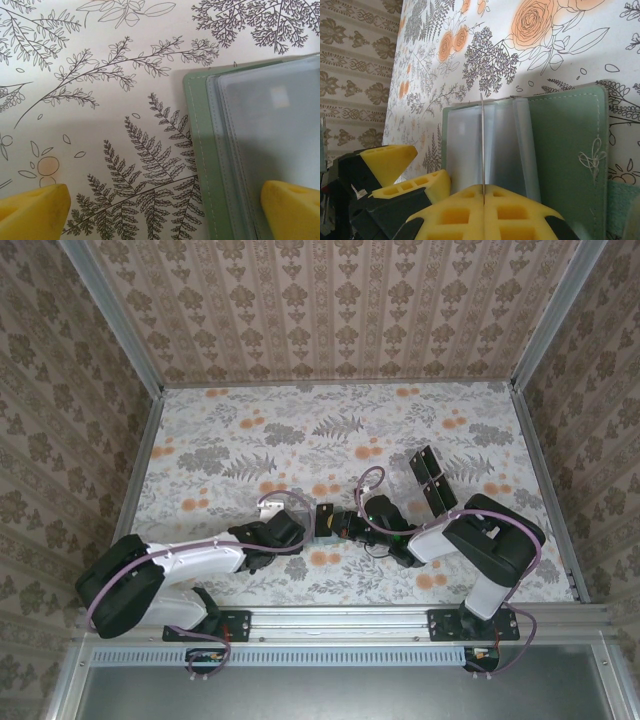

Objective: Put the credit cards into the card holder

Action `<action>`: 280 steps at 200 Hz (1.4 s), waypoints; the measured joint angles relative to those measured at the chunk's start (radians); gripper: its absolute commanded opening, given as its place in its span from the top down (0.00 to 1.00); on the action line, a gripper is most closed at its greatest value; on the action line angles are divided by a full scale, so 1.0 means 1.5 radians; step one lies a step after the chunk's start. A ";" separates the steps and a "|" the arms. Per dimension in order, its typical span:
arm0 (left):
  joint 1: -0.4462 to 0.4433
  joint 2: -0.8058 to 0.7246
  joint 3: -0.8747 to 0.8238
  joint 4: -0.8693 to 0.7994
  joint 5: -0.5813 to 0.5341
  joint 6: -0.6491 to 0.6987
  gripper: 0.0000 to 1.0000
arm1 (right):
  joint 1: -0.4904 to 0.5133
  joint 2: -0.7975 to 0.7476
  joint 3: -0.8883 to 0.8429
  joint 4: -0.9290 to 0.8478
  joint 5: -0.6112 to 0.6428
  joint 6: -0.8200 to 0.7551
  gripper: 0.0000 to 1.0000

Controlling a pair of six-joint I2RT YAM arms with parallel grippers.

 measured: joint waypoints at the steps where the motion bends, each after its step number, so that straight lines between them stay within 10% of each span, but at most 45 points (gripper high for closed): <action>1: 0.000 0.000 0.000 0.000 0.000 0.000 0.00 | 0.000 0.000 0.000 0.000 0.000 0.000 1.00; 280: 0.032 -0.044 -0.002 -0.064 -0.025 0.038 0.00 | 0.000 0.016 0.001 0.024 -0.009 0.009 1.00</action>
